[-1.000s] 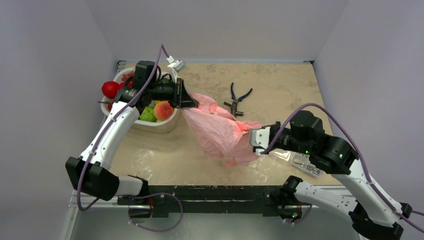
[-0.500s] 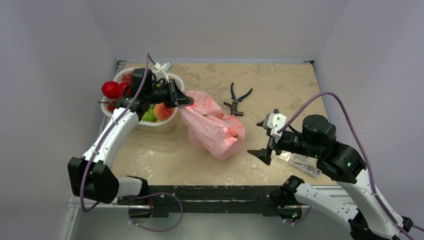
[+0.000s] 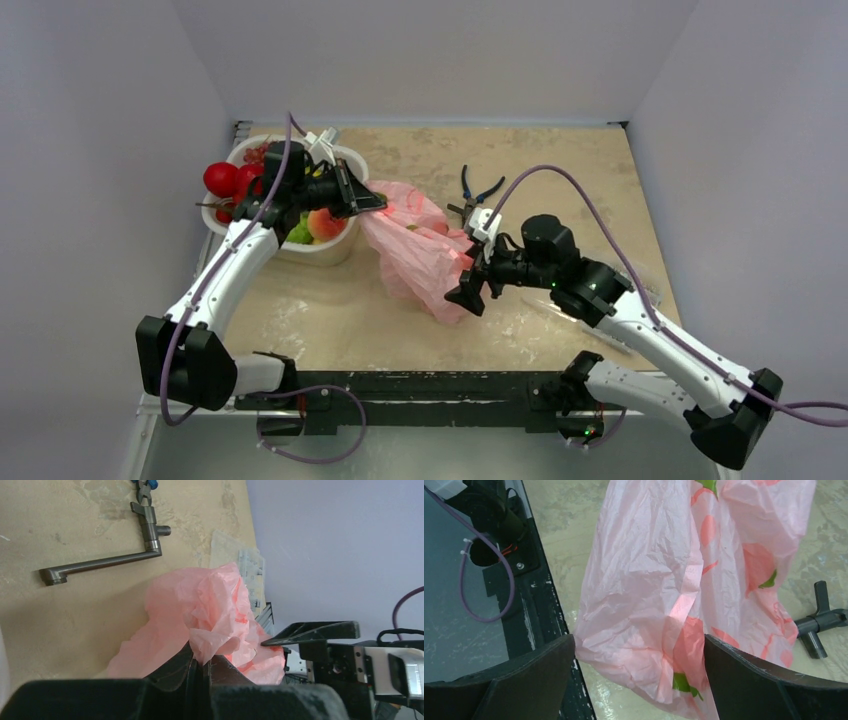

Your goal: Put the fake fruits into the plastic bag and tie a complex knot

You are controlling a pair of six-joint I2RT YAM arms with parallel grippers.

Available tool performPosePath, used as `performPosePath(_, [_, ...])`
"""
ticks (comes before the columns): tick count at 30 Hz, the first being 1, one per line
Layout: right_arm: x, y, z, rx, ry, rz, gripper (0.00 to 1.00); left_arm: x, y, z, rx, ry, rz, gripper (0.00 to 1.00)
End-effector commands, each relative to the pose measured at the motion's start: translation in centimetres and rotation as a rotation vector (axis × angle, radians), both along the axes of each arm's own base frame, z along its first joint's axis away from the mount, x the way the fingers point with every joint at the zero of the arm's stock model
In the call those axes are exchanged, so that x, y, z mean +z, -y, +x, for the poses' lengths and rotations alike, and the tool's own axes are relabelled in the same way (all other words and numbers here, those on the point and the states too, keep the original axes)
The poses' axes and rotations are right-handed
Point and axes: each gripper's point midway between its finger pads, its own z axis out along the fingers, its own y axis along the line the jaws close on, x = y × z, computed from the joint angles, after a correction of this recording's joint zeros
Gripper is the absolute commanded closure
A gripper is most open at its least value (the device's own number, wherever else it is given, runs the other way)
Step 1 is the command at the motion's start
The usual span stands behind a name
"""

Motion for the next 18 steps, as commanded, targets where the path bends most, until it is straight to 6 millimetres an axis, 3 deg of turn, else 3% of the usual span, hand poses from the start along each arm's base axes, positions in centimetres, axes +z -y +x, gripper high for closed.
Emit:
performPosePath(1, [-0.4,-0.7,2.1,-0.05,0.111,0.021,0.11,2.2,0.7,-0.2,-0.011,0.028,-0.087,1.0])
performPosePath(4, [-1.3,0.2,1.8,-0.037,0.153,-0.015,0.6,2.0,0.3,-0.7,-0.026,0.042,-0.076,1.0])
performPosePath(6, [-0.3,0.9,0.6,0.017,0.206,-0.016,0.99,2.0,-0.5,-0.6,-0.026,0.066,-0.05,1.0])
performPosePath(8, [1.3,1.7,-0.4,0.028,0.239,0.008,1.0,2.5,-1.4,-0.6,-0.058,0.136,0.012,1.0])
performPosePath(9, [2.2,2.1,-0.9,0.035,0.255,0.015,1.0,2.8,-1.8,-0.8,-0.09,0.19,0.067,0.94])
performPosePath(12, [3.9,2.6,-2.2,0.086,0.288,0.02,1.0,5.5,-3.2,-1.4,-0.209,0.462,0.24,0.55])
performPosePath(15, [4.1,2.5,-2.6,0.133,0.3,-0.002,1.0,9.1,-3.8,-3.2,-0.381,0.788,0.391,0.02])
performPosePath(18, [4.6,1.9,-3.1,0.195,0.315,0.006,1.0,11.9,-2.8,-6.4,-0.556,1.008,0.44,0.0])
